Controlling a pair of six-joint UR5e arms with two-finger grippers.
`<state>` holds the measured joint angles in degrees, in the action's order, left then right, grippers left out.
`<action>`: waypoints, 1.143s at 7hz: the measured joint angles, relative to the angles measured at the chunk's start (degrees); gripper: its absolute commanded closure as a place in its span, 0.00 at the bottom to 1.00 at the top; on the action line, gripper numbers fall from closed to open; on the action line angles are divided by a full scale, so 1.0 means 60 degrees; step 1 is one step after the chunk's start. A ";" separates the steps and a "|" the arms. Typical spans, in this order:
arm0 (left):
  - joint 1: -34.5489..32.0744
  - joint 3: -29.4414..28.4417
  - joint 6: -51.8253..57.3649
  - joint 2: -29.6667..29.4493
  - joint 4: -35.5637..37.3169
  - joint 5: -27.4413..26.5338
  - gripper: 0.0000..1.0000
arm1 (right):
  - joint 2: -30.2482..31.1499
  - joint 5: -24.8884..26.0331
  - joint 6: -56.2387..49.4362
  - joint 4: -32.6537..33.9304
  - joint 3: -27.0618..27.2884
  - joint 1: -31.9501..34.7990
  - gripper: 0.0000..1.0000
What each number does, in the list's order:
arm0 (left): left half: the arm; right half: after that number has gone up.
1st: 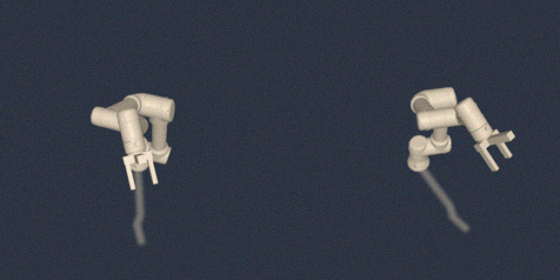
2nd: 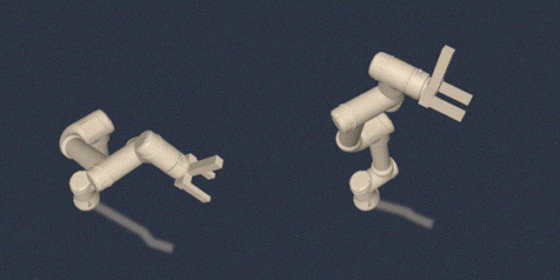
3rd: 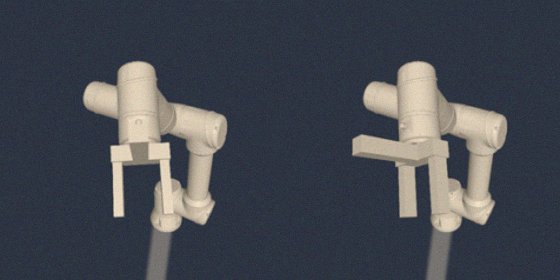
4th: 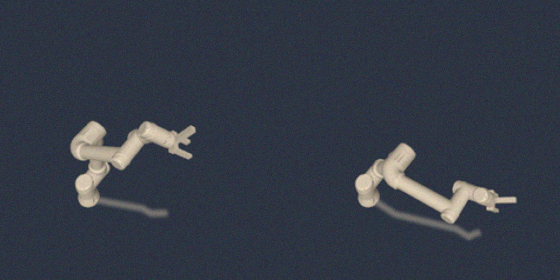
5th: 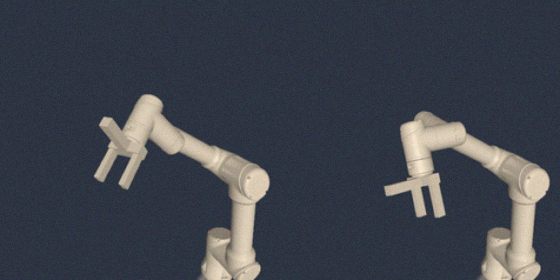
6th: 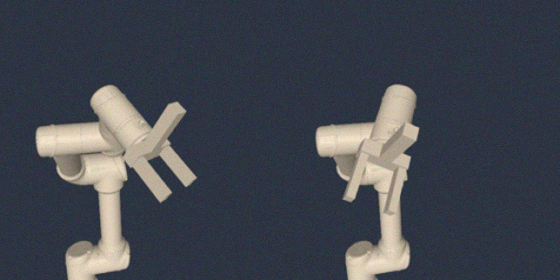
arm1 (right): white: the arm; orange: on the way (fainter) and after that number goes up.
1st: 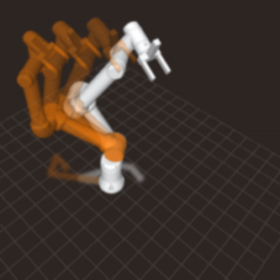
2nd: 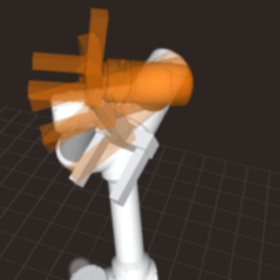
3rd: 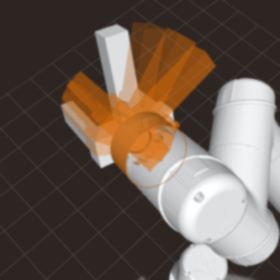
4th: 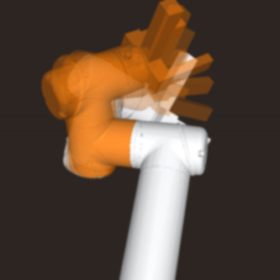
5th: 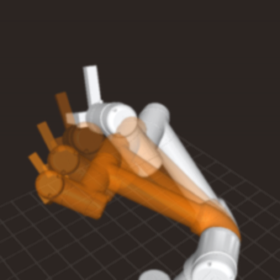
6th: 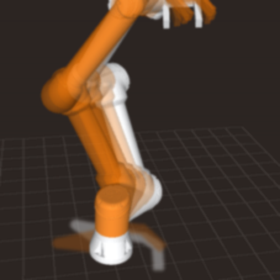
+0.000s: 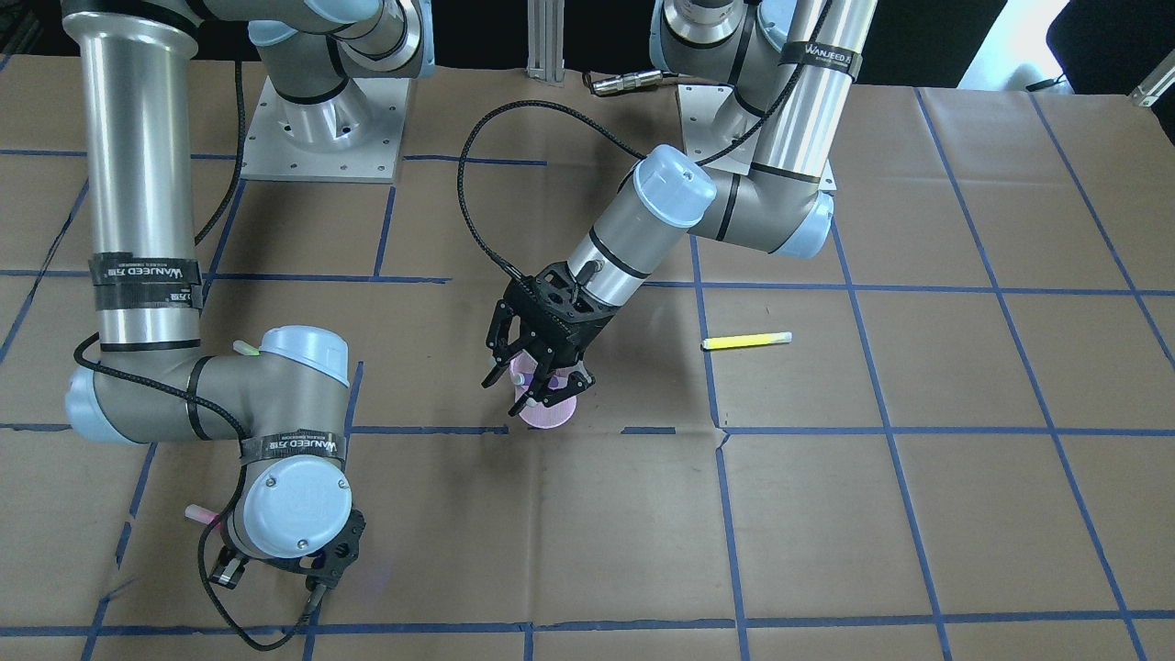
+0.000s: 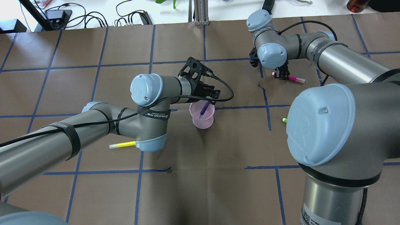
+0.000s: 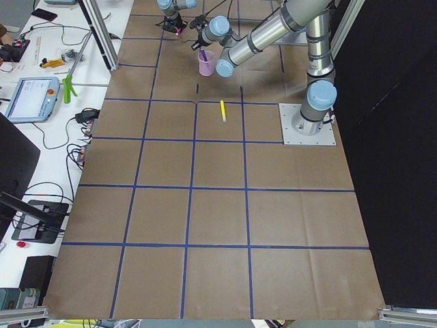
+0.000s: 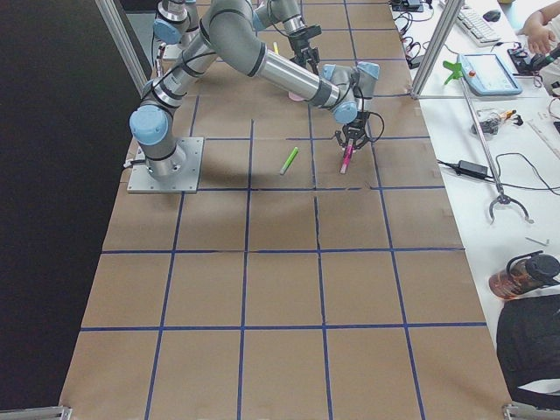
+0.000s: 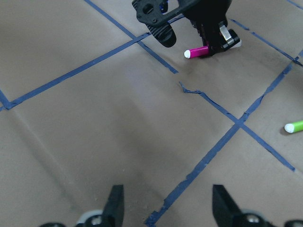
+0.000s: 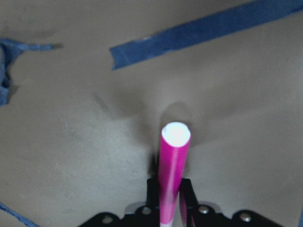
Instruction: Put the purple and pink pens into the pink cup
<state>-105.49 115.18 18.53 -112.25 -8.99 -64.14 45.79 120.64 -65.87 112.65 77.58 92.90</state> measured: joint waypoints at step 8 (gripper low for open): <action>0.0504 -0.4656 -0.1668 0.2430 -1.1524 -0.2313 0.02 | 0.3066 -0.1928 -0.1836 -0.1618 -0.0221 -0.0110 0.98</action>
<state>-102.47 87.24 8.52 -97.66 -78.14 -78.02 64.18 109.07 -76.89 102.94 76.26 92.24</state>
